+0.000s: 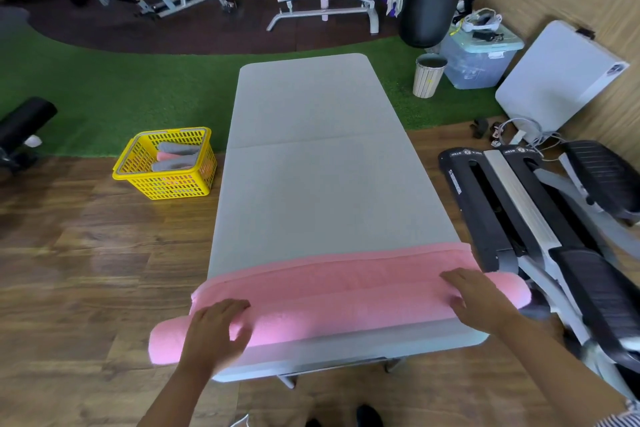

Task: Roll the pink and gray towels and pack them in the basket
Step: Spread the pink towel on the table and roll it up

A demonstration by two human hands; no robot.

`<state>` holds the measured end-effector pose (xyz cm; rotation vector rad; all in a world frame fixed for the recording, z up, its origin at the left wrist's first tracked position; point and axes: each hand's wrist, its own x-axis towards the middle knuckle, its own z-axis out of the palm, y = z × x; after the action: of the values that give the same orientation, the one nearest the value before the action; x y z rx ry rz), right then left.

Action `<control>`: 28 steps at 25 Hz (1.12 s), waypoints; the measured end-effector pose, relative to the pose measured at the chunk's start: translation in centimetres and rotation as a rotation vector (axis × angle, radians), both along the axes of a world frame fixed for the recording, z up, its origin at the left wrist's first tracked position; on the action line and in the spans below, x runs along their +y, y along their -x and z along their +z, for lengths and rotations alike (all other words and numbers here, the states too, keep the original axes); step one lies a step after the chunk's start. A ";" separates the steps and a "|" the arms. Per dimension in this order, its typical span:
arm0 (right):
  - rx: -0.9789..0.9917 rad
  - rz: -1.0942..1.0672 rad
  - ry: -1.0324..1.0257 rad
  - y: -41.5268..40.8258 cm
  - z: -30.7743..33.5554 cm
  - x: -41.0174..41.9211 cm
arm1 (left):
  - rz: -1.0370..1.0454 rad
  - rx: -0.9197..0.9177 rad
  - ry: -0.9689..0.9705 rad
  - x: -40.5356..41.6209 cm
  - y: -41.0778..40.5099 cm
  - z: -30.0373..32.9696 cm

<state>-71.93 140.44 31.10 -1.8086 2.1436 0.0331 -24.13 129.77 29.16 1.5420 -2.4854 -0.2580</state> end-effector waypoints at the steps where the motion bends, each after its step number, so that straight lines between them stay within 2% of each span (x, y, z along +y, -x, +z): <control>1: 0.001 -0.008 0.064 0.0 -0.2 -0.2 | 0.007 0.026 0.023 0.0 0.2 0.0; 4: -0.016 -0.064 0.156 -0.6 -0.7 -0.3 | 0.041 0.083 0.100 0.5 1.1 0.0; 8: -0.054 -0.037 0.086 -1.4 -1.0 0.3 | 0.045 0.076 0.098 1.4 0.7 -0.7; 11: 0.054 0.005 0.047 -1.3 -0.3 -0.2 | 0.024 0.052 0.095 1.1 0.3 -1.1; 17: 0.132 -0.033 0.217 -2.3 -0.3 -1.2 | 0.018 0.060 0.190 0.8 1.0 -1.2; 20: 0.206 -0.012 0.209 -3.1 0.4 -0.9 | -0.004 0.059 0.212 0.9 0.9 -1.3; 24: 0.159 -0.051 0.140 -3.6 0.8 -1.3 | -0.026 0.034 0.229 0.2 0.6 -1.2; 28: 0.040 -0.165 0.169 -4.6 1.1 -2.5 | 0.001 0.030 0.246 -0.4 1.2 -0.8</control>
<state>-67.32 137.95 32.16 -1.7252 2.3799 -0.1577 -25.34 129.41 28.33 1.4281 -2.3881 0.0254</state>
